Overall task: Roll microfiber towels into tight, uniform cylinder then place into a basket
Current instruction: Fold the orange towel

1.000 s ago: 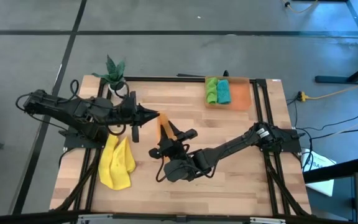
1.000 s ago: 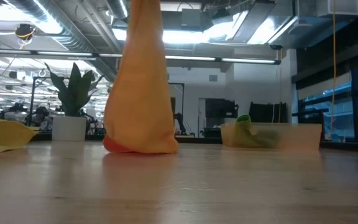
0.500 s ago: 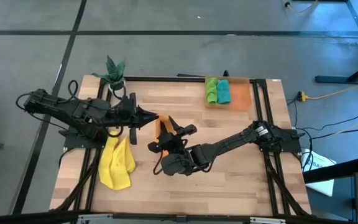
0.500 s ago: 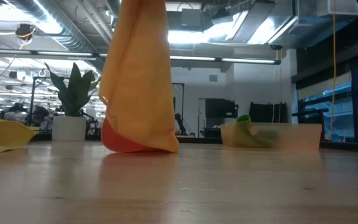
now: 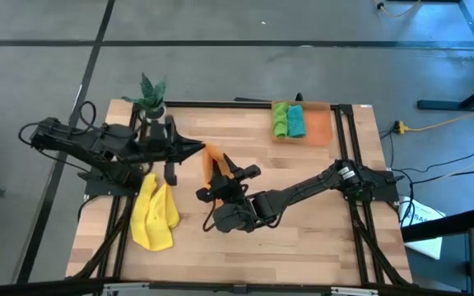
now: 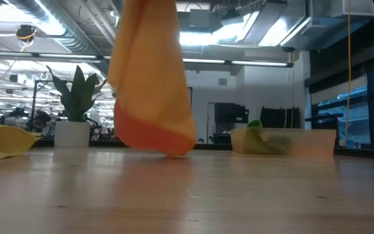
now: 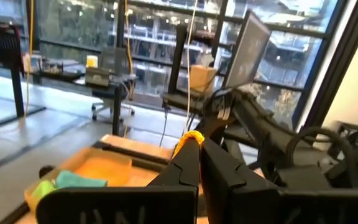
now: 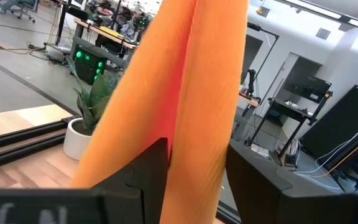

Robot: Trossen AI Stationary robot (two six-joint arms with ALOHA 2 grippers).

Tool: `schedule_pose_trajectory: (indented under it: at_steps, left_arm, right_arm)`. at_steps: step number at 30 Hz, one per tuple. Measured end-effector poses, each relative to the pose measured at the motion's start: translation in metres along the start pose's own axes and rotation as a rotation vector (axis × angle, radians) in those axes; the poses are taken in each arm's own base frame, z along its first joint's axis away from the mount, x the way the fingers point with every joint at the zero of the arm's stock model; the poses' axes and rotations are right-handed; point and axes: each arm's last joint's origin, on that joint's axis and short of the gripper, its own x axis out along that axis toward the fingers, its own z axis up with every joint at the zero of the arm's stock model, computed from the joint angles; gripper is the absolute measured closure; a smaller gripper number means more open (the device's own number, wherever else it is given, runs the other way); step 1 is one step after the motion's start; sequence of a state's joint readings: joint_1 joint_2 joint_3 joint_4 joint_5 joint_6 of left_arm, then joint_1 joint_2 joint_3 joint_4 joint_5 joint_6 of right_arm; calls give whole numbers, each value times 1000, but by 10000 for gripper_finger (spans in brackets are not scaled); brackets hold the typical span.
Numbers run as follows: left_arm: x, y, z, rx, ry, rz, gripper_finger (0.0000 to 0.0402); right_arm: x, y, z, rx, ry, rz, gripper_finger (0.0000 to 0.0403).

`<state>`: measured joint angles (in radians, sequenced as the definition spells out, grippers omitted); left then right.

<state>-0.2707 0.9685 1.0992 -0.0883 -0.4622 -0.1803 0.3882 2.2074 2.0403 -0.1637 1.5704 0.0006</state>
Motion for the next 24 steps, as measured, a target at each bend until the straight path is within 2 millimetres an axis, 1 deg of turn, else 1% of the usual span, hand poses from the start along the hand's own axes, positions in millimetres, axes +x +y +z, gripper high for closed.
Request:
schedule_pose_trajectory:
  at_steps: [9, 15, 20, 22, 24]
  left_arm:
    - [-14, 4, 16, 67, -102, -2, 401]
    - [-20, 5, 25, 193, -172, -32, 401]
    - [-23, 5, 29, 209, -200, -38, 402]
    - [-23, 6, 29, 208, -203, -18, 401]
    - [-23, 7, 29, 224, -202, 13, 402]
  right_arm:
    - [0, 0, 0, 0, 0, 0, 244]
    - [0, 0, 0, 0, 0, 0, 244]
    - [0, 0, 0, 42, 0, 3, 244]
    - [0, 1, -2, 54, 2, 40, 244]
    - [0, 3, -4, 35, 9, 112, 244]
